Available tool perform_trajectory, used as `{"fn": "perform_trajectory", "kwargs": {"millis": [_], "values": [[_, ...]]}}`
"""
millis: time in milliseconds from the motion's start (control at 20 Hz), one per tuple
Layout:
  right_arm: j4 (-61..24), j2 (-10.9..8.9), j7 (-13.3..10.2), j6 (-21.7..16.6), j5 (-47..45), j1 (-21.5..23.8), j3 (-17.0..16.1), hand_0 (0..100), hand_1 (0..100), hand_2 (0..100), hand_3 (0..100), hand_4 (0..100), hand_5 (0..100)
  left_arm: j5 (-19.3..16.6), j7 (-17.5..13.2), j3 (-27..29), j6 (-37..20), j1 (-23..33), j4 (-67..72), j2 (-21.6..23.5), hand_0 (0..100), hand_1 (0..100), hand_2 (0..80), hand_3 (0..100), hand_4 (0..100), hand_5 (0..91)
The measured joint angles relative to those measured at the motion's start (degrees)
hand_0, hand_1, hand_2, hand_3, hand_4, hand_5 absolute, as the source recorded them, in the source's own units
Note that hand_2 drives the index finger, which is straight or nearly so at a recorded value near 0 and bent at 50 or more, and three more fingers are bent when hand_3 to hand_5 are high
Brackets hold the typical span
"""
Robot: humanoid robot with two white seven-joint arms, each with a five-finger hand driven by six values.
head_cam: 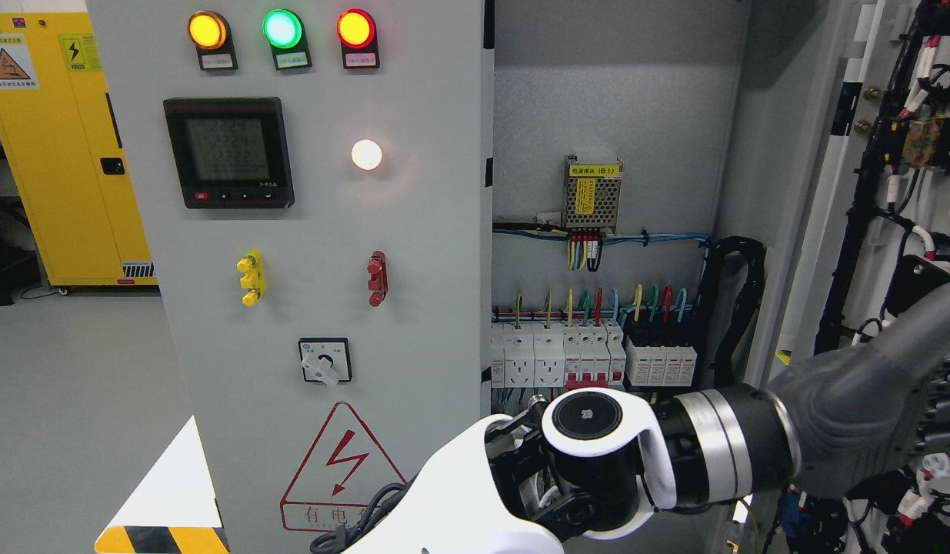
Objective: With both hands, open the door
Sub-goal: 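Withdraw the left hand from the opened door down out of view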
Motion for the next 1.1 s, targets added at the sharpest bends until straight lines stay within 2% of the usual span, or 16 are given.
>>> {"fn": "perform_trajectory", "kwargs": {"millis": [1102], "values": [[0.0,0.00,0.0,0.0,0.0,0.0,0.0,26,0,0,0,0,0,3.4,-0.2,-3.0,-2.8,-5.0,5.2,-1.1,0,0,0.0,0,0,0.0]]}}
